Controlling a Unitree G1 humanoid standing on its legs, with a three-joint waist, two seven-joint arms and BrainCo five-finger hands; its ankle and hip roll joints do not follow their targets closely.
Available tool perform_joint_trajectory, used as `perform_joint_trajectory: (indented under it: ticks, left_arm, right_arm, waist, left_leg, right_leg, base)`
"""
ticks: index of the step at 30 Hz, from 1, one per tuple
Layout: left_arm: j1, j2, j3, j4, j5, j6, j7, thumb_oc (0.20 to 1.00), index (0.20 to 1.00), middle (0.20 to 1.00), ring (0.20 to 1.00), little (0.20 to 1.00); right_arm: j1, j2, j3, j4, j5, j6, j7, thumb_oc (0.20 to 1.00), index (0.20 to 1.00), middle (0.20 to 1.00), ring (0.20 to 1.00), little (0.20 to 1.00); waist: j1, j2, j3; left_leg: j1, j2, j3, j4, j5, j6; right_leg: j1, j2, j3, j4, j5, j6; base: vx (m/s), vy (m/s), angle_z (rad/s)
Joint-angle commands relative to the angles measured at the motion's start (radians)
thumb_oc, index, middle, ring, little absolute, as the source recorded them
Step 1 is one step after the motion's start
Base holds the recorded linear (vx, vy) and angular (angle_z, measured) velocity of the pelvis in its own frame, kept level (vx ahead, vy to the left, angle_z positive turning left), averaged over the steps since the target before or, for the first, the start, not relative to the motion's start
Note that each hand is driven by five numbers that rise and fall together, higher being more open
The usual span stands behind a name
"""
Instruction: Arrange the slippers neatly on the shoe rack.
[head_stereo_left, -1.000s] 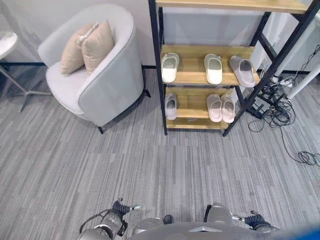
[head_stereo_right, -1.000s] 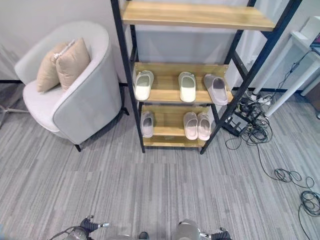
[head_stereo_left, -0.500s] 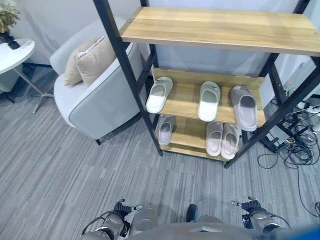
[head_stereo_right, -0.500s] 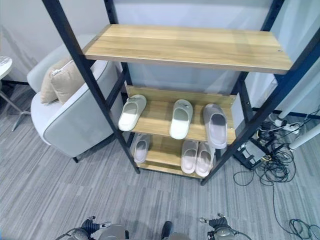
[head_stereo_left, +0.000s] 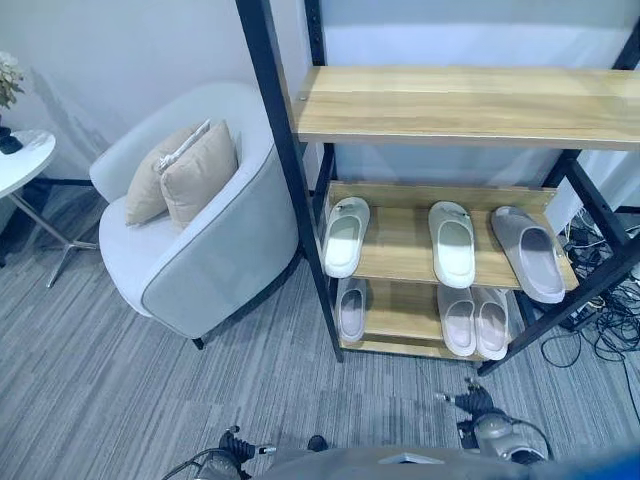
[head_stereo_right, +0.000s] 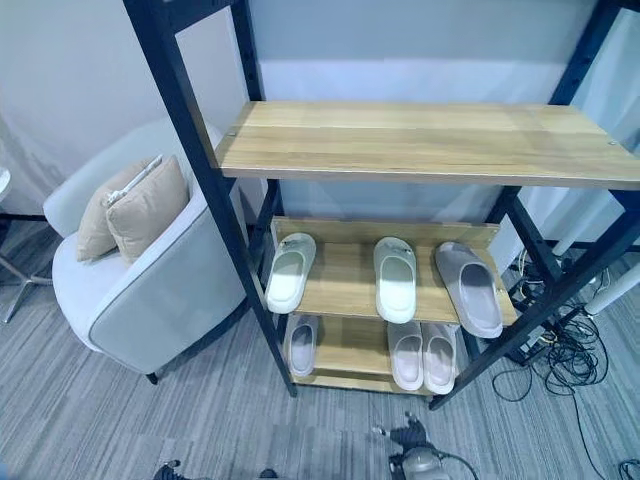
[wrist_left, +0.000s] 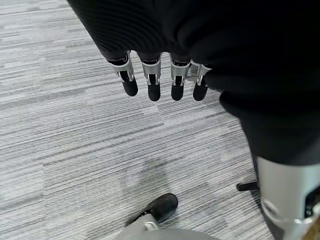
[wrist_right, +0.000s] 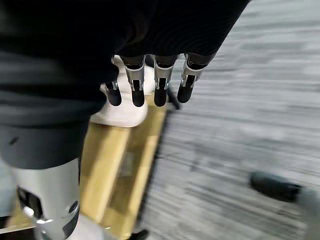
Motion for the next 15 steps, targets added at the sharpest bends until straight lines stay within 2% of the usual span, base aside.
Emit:
perform_joint_trajectory:
  ticks: [1,5,6,7,8,10,15]
  left_arm:
    - [-0.106,-0.034,-0.066,0.019,0.041,-0.017,0.021,1.0,1.0,1.0,1.0,1.0]
    - [-0.121,-0.031,-0.108,-0.01,0.1,-0.023,0.014,1.0,1.0,1.0,1.0,1.0]
    - [-0.113,-0.001,-0.071,-0.026,0.09,-0.034,-0.009,1.0,1.0,1.0,1.0,1.0]
    - [-0.087,0.008,-0.049,-0.053,0.103,-0.037,-0.028,1.0,1.0,1.0,1.0,1.0]
    - [-0.082,0.009,-0.04,-0.056,0.109,-0.04,-0.035,1.0,1.0,1.0,1.0,1.0]
    - [-0.075,0.01,-0.035,-0.059,0.121,-0.052,-0.047,1.0,1.0,1.0,1.0,1.0]
    - [-0.074,-0.008,-0.051,-0.05,0.124,-0.059,-0.055,1.0,1.0,1.0,1.0,1.0]
  right_arm:
    - [-0.048,-0.05,0.032,0.014,0.007,-0.024,-0.026,1.0,1.0,1.0,1.0,1.0]
    - [-0.085,-0.059,0.128,-0.113,-0.045,-0.043,0.003,1.0,1.0,1.0,1.0,1.0]
    - [0.041,-0.225,0.089,-0.385,-0.021,-0.066,0.089,1.0,1.0,1.0,1.0,1.0]
    - [0.164,-0.271,0.066,-0.705,-0.047,-0.097,0.131,1.0,1.0,1.0,1.0,1.0]
    - [0.21,-0.298,0.059,-0.791,-0.057,-0.115,0.158,1.0,1.0,1.0,1.0,1.0]
    - [0.254,-0.334,0.065,-0.851,-0.08,-0.143,0.199,1.0,1.0,1.0,1.0,1.0]
    - [0.178,-0.324,0.139,-0.866,-0.099,-0.172,0.208,1.0,1.0,1.0,1.0,1.0]
  waist:
    - [0.014,0.02,0.042]
    - [0.016,0.016,0.05]
    - [-0.002,0.004,0.058]
    - [-0.017,0.001,0.069]
    - [-0.022,0.0,0.073]
    - [-0.027,0.0,0.079]
    - [-0.016,-0.006,0.079]
  left_leg:
    - [-0.006,0.075,-0.005,0.013,-0.056,-0.054]
    - [-0.012,0.058,0.005,0.013,-0.066,-0.049]
    - [-0.007,0.059,0.016,0.013,-0.067,-0.051]
    - [-0.012,0.06,0.027,0.013,-0.065,-0.051]
    - [-0.013,0.061,0.03,0.013,-0.065,-0.05]
    - [-0.015,0.063,0.031,0.013,-0.064,-0.05]
    - [-0.013,0.065,0.024,0.013,-0.066,-0.05]
  right_leg:
    - [-0.072,-0.018,-0.005,0.033,0.064,0.048]
    - [-0.065,-0.034,-0.006,-0.008,0.09,0.058]
    - [-0.062,-0.036,0.001,-0.017,0.097,0.063]
    - [-0.072,-0.038,0.01,-0.021,0.107,0.067]
    - [-0.074,-0.037,0.013,-0.023,0.107,0.069]
    - [-0.077,-0.037,0.013,-0.025,0.109,0.07]
    - [-0.068,-0.036,0.004,-0.027,0.106,0.069]
  base:
    - [-0.02,0.094,0.12]
    - [0.0,0.055,0.02]
    - [-0.03,0.026,0.01]
    - [-0.06,0.011,0.19]
    - [-0.06,0.026,0.03]
    - [-0.02,0.017,-0.44]
    - [0.0,0.007,-0.09]
